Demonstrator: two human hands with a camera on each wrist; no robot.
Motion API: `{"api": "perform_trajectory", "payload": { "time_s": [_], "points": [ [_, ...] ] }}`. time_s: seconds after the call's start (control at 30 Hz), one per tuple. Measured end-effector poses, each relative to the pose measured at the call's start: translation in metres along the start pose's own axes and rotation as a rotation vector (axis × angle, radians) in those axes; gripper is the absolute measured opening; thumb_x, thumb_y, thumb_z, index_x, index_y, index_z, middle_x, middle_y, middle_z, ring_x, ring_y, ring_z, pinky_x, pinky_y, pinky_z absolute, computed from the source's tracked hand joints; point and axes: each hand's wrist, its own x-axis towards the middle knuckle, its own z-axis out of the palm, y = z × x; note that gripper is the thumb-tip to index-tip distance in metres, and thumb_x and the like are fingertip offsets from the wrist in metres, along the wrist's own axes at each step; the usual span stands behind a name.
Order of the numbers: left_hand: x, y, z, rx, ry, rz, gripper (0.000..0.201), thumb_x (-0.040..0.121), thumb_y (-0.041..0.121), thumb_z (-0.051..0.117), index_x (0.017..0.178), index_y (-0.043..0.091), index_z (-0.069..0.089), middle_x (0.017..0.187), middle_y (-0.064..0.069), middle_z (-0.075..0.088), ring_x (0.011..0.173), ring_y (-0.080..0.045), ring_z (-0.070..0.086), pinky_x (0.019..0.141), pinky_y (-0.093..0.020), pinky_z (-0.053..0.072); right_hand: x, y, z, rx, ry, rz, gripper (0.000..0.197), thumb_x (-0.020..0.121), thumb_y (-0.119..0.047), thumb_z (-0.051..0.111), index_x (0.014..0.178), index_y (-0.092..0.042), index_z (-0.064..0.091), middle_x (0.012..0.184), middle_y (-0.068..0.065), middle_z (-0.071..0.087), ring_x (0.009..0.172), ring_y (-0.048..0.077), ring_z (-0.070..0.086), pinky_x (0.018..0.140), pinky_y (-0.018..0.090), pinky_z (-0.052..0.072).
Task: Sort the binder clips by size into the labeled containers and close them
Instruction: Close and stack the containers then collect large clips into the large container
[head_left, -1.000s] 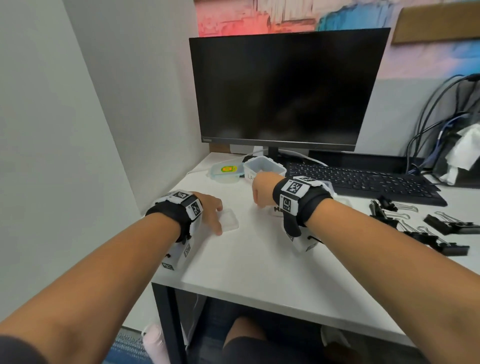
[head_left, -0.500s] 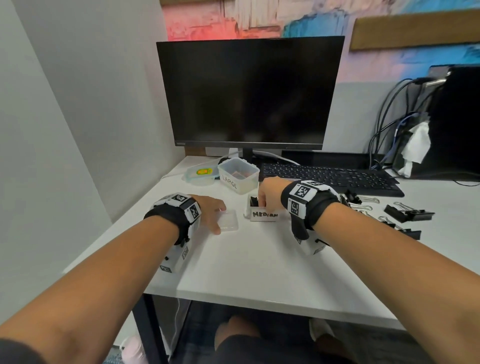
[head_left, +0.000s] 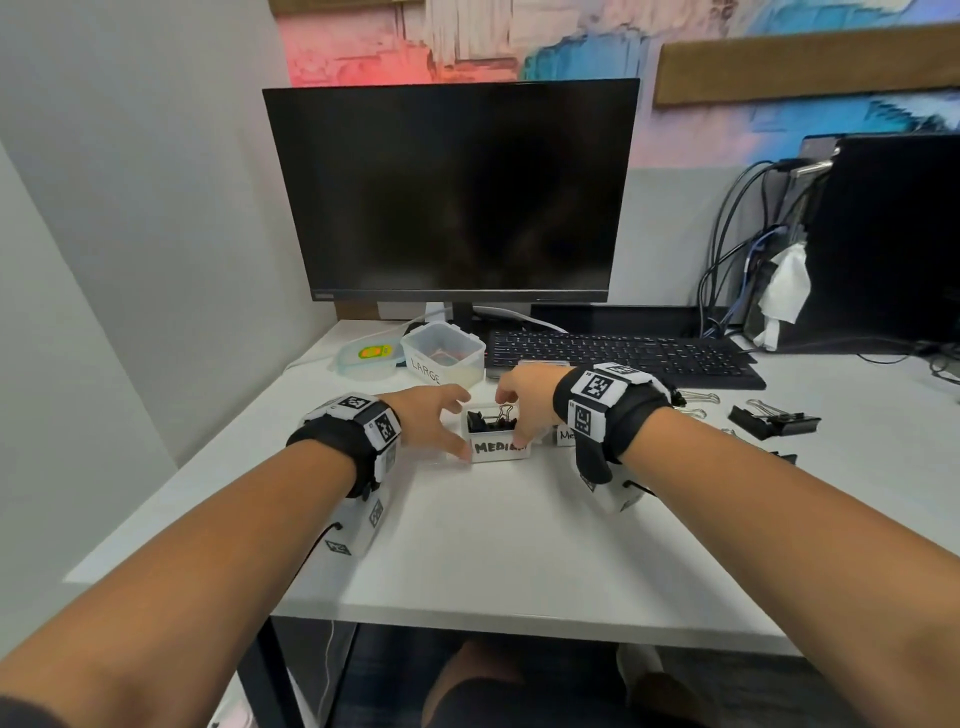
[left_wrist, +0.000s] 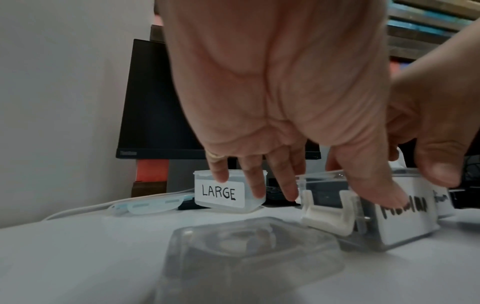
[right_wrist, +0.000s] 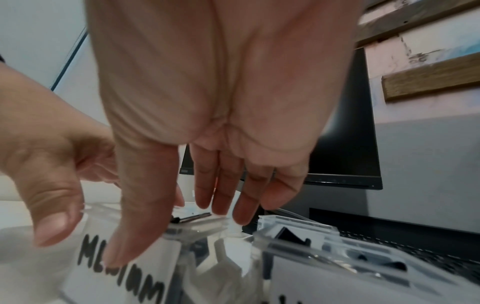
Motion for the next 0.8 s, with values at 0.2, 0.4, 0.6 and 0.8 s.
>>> {"api": "perform_trajectory", "payload": {
  "time_s": [0.2, 0.4, 0.6, 0.8],
  "points": [
    [0.006, 0.008, 0.003, -0.019, 0.011, 0.018, 0.072, 0.077, 0.04, 0.075, 0.138, 0.024, 0.04, 0.13, 0.005, 0.053, 0.118, -0.014, 0.051, 0.102, -0.028, 0.04, -0.003, 0.014, 0.005, 0.068, -0.028, 0.01, 0.085, 0.075, -0.028, 0.079, 0.146, -0.016, 0.035, 0.142, 0.002, 0.046, 0.127, 0.023, 0.048, 0.105, 0.037, 0.043],
    [0.009, 0.019, 0.006, 0.006, -0.044, 0.027, 0.085, 0.071, 0.046, 0.077, 0.141, 0.024, 0.035, 0.134, 0.011, 0.051, 0.115, -0.013, 0.052, 0.102, -0.03, 0.041, -0.002, 0.018, 0.011, 0.103, -0.019, 0.003, 0.081, 0.078, -0.025, 0.077, 0.146, -0.013, 0.034, 0.14, 0.001, 0.047, 0.127, 0.022, 0.047, 0.104, 0.032, 0.042],
    [0.008, 0.022, 0.007, 0.026, -0.047, 0.03, 0.08, 0.076, 0.034, 0.075, 0.143, 0.026, 0.032, 0.137, 0.007, 0.048, 0.104, -0.012, 0.052, 0.095, -0.028, 0.047, 0.0, 0.017, 0.012, 0.098, -0.039, 0.011, 0.087, 0.076, -0.029, 0.078, 0.148, -0.014, 0.031, 0.14, 0.002, 0.047, 0.126, 0.022, 0.048, 0.1, 0.032, 0.043],
    [0.009, 0.021, 0.002, 0.047, -0.078, -0.003, 0.095, 0.067, 0.041, 0.083, 0.145, 0.027, 0.031, 0.139, 0.006, 0.047, 0.12, -0.015, 0.05, 0.102, -0.031, 0.042, -0.002, 0.02, 0.01, 0.098, -0.052, 0.016, 0.087, 0.069, -0.033, 0.083, 0.143, -0.016, 0.039, 0.136, 0.002, 0.051, 0.121, 0.023, 0.052, 0.099, 0.035, 0.047]
  ]
}}
